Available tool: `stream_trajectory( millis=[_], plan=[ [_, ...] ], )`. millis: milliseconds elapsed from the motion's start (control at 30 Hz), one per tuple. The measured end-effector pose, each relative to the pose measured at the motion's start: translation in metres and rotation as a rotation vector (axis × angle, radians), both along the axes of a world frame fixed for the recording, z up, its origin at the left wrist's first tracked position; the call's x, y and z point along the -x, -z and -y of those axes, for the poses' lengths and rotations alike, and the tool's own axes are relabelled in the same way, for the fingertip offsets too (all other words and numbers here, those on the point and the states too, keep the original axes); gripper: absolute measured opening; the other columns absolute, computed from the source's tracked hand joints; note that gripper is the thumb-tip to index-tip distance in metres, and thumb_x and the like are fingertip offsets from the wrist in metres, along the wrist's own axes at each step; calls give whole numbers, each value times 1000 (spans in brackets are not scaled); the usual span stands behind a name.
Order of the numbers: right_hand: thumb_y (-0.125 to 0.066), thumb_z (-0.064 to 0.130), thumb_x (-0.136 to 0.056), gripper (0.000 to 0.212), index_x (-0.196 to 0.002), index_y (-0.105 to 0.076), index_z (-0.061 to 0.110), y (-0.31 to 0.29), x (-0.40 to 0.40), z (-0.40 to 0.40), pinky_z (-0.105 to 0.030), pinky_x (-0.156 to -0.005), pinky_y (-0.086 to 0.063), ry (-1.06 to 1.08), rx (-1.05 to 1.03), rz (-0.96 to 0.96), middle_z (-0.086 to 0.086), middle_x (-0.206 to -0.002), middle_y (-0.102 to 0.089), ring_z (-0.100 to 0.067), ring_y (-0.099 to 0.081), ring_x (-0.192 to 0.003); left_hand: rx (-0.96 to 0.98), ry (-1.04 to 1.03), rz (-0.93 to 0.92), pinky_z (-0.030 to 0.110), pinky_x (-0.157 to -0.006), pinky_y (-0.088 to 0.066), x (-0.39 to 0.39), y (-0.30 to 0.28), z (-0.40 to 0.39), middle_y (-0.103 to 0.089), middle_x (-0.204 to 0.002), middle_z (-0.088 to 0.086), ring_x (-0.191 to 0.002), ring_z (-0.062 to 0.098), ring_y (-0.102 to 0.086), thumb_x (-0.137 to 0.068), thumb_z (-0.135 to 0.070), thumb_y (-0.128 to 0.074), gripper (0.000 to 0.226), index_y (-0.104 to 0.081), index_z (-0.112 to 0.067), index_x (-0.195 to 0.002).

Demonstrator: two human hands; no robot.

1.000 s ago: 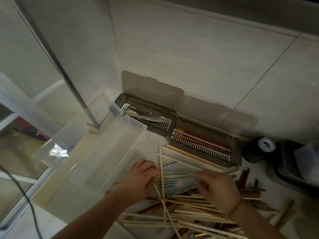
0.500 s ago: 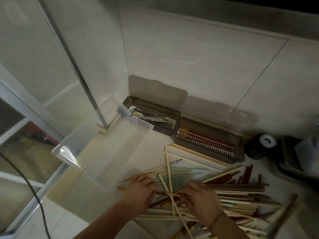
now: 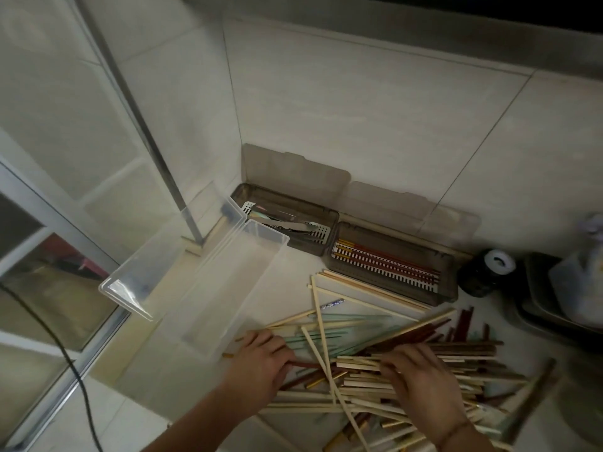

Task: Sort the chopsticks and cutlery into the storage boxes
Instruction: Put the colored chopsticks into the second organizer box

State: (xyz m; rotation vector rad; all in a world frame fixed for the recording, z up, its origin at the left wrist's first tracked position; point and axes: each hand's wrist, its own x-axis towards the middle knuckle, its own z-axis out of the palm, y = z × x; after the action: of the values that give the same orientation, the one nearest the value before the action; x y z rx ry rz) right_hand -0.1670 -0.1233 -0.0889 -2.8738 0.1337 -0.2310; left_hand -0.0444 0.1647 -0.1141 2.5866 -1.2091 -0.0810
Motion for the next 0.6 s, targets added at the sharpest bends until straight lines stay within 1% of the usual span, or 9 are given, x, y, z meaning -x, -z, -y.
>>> stream_trajectory(
  millis=[67,133,233,300,333,400,467,533,600],
  plan=[
    [-53,41,-81,17,-81,-68,33,5,2,2,-30,-63,-54,18,-17,-26,19,-82,-59,-13,-58,-81,-11,13,31,27,-76,-38,4,-7,-1,-55,-82,-14,-81,12,-55,-84,-39,-53,12,-63,-33,-83],
    [-68,34,-77,5,-82,-68,34,13,2,4,-30,-63,-55,54,-12,-60,19,-82,-58,-14,-59,-82,-47,33,62,28,-66,-46,8,-17,-2,-55,-80,-13,-72,12,-57,-82,-40,-50,15,-63,-32,-79],
    [-83,25,-67,23,-83,-68,34,19,1,4,-30,-64,-55,88,-27,-125,18,-83,-58,-15,-59,-83,-85,35,78,26,-54,-48,12,-35,-8,-56,-76,-12,-64,12,-58,-78,-39,-49,17,-63,-31,-74],
    [-80,27,-67,22,-85,-69,33,14,1,1,-31,-65,-55,79,-13,-117,16,-84,-58,-16,-59,-83,-125,39,108,26,-51,-47,13,-49,-12,-57,-74,-10,-61,13,-59,-74,-39,-55,13,-63,-29,-70],
    [-76,29,-69,20,-87,-69,33,11,0,-2,-31,-66,-56,70,-2,-94,15,-86,-59,-17,-60,-84,-160,42,129,26,-49,-46,13,-57,-14,-57,-72,-10,-58,14,-59,-68,-39,-66,11,-63,-28,-68],
    [-63,36,-75,19,-91,-70,31,-1,-3,-10,-29,-69,-55,60,9,-35,13,-89,-61,-17,-60,-85,-241,45,144,26,-44,-44,13,-73,-15,-57,-67,-8,-52,15,-59,-45,-35,-86,29,-64,-27,-62],
    [-51,40,-81,26,-94,-71,29,-14,-9,-24,-26,-71,-53,15,-23,46,12,-91,-64,-17,-60,-84,-278,31,164,28,-41,-43,13,-89,-17,-58,-64,-6,-49,17,-58,-33,-29,-91,37,-64,-25,-58],
    [-50,42,-85,29,-101,-70,28,-29,-14,-46,-26,-79,-51,-83,-71,123,12,-99,-65,-15,-60,-91,-259,34,180,29,-41,-42,14,-106,-18,-57,-64,-5,-48,18,-56,-35,-27,-91,36,-64,-24,-58],
    [-52,45,-87,32,-109,-68,27,-41,-19,-70,-29,-87,-45,-205,-88,187,12,-107,-65,-14,-59,-100,-162,41,188,29,-43,-43,13,-122,-15,-56,-67,-6,-52,17,-57,-48,-30,-88,27,-65,-26,-63]
  ],
)
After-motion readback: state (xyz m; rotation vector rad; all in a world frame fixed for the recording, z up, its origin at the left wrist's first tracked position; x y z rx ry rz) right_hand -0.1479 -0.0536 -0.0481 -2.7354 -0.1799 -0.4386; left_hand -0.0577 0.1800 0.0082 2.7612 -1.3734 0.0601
